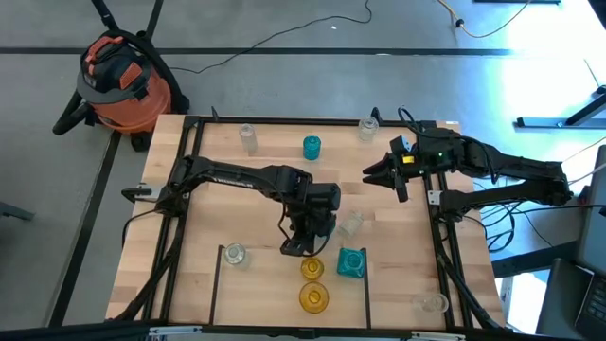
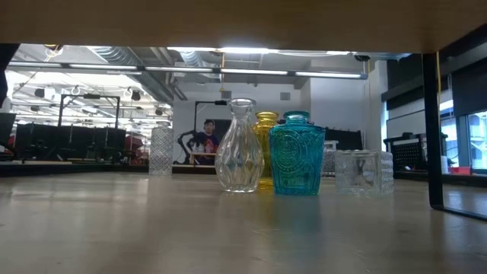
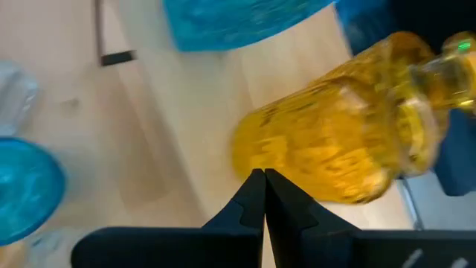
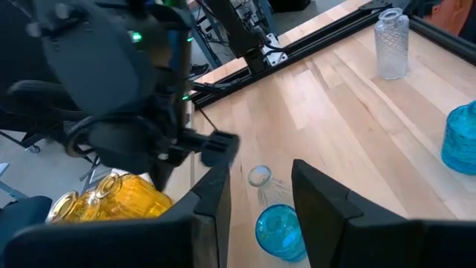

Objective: Sort vases onto shelf
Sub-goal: Adjust the vases on the shelf

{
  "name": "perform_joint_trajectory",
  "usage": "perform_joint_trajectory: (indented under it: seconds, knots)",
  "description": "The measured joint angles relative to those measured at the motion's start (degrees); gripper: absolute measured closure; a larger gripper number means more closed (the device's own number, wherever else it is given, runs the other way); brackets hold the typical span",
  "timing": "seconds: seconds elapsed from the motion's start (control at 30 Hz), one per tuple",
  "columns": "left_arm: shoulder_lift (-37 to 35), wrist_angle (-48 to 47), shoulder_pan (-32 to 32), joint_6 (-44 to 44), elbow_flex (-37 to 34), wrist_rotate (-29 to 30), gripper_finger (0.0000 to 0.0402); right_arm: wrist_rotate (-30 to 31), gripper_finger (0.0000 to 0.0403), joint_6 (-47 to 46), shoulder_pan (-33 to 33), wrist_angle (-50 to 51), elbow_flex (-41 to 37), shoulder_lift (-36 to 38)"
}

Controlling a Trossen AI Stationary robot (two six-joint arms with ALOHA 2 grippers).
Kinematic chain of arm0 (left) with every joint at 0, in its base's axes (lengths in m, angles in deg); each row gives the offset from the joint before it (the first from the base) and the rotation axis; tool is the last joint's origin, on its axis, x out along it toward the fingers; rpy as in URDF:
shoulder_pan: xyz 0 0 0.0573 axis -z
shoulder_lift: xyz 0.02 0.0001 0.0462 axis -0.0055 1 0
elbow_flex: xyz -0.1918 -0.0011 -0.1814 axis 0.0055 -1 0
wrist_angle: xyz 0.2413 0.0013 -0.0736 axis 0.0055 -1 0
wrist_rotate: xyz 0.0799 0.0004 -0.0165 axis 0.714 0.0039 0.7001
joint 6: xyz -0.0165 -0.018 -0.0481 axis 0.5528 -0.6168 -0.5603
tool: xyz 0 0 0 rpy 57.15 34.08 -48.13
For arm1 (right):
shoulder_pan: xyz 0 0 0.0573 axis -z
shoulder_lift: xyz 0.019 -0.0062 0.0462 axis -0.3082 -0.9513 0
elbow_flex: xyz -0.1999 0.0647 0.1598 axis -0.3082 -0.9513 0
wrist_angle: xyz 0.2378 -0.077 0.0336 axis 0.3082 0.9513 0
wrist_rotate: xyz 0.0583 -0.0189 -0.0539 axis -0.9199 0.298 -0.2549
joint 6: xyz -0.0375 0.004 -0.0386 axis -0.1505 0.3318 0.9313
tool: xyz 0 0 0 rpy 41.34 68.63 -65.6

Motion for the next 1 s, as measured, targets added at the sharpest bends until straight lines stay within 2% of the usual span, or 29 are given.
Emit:
perform_joint_trajectory:
  seconds: [0.23,1.0]
  knots:
    - [0.0,0.94,0.56,-0.02,0.0,-1.62,0.0402,0.0,0.0292,-0.12,0.02,0.01,0.0,0.0]
    - [0.0,5.17,3.56,-2.91,-0.04,-1.74,0.0402,-0.61,0.0292,-1.37,0.02,0.02,-0.02,0.0]
